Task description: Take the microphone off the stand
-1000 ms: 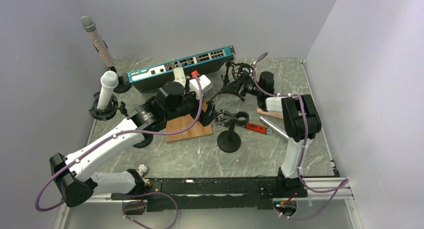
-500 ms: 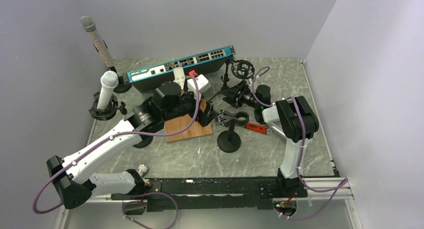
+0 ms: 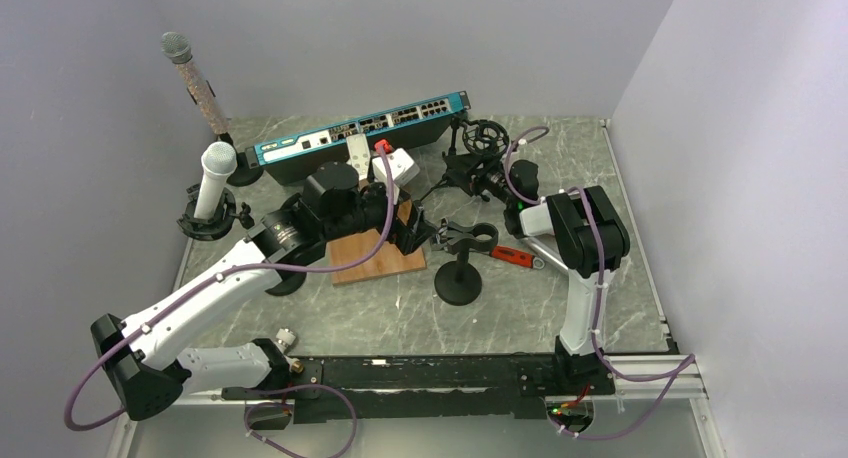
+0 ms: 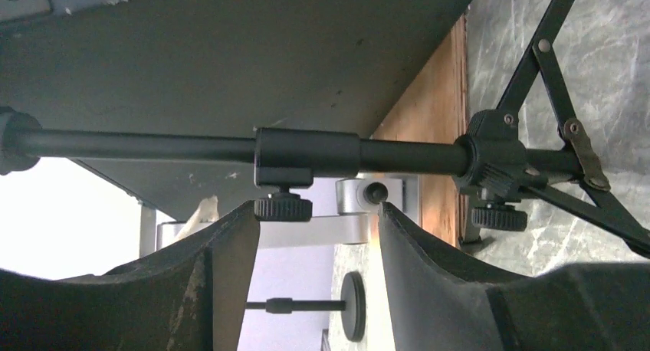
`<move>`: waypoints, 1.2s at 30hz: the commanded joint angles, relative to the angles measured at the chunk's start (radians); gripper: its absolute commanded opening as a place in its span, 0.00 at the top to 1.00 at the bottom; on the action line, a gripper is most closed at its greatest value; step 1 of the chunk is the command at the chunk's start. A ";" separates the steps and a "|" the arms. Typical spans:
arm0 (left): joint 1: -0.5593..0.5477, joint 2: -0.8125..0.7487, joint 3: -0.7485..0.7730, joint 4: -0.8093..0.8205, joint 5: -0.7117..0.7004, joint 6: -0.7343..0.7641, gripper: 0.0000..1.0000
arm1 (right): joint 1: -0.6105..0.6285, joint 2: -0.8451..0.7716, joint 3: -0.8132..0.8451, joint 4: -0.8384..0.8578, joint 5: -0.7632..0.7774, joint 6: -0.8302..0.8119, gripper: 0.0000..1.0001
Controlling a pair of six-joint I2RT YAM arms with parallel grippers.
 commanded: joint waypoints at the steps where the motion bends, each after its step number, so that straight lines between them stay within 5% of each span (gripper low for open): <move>1: 0.005 -0.037 0.003 0.052 0.039 -0.023 0.01 | -0.003 -0.016 0.032 0.028 0.063 0.005 0.40; 13: 0.005 -0.036 0.009 0.049 0.058 -0.028 0.01 | -0.007 -0.040 0.084 -0.174 0.067 -0.072 0.56; 16: 0.005 -0.025 0.011 0.048 0.068 -0.031 0.01 | -0.006 -0.073 0.095 -0.276 0.087 -0.140 0.69; 20: 0.005 -0.017 0.012 0.043 0.063 -0.028 0.01 | 0.002 -0.103 0.145 -0.451 0.122 -0.275 1.00; 27: 0.005 -0.011 0.010 0.045 0.059 -0.026 0.01 | 0.029 -0.150 0.233 -0.778 0.264 -0.582 1.00; 36: 0.014 -0.004 0.013 0.043 0.057 -0.024 0.01 | 0.047 -0.189 0.273 -0.875 0.276 -0.673 1.00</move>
